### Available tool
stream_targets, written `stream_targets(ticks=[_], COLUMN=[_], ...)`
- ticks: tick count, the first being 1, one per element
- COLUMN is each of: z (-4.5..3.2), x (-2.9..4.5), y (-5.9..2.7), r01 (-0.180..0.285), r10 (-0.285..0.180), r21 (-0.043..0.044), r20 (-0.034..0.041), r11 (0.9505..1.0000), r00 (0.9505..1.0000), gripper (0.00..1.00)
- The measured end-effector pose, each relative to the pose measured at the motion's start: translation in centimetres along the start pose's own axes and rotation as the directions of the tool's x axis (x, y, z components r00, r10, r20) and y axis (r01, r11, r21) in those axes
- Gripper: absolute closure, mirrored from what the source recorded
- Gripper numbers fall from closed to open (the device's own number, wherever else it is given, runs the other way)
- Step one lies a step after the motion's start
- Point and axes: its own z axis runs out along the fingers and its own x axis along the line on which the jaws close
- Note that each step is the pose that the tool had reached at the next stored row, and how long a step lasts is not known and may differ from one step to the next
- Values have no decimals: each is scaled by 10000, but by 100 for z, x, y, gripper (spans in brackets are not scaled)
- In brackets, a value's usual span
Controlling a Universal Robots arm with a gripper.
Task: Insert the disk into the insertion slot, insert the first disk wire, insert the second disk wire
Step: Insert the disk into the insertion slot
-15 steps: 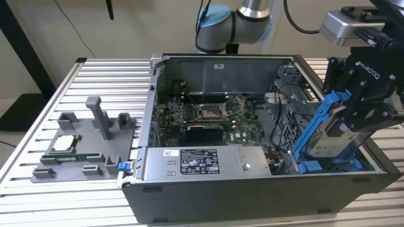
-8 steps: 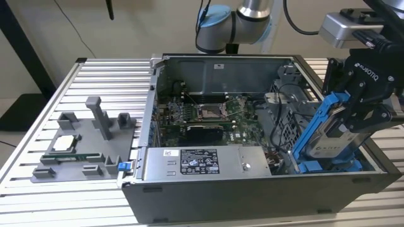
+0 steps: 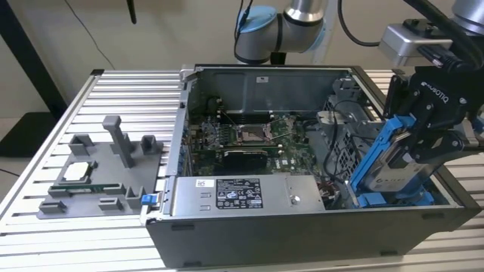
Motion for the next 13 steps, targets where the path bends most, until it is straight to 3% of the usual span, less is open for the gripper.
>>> stream_targets(ticks=[3, 4, 7, 10, 13], z=[37, 41, 27, -40, -45], x=[-1, -2, -2, -5, -33], y=[-1, -1, -1, 2, 3], r01=[-1, -1, -1, -1, 3], r10=[1, 1, 1, 1, -3], r21=[-2, 0, -3, -5, 36], r20=[-3, -4, -5, -1, 67], r11=[10000, 10000, 10000, 10000, 10000], r00=[10000, 10000, 10000, 10000, 10000], gripper=[100, 0, 0, 0, 0])
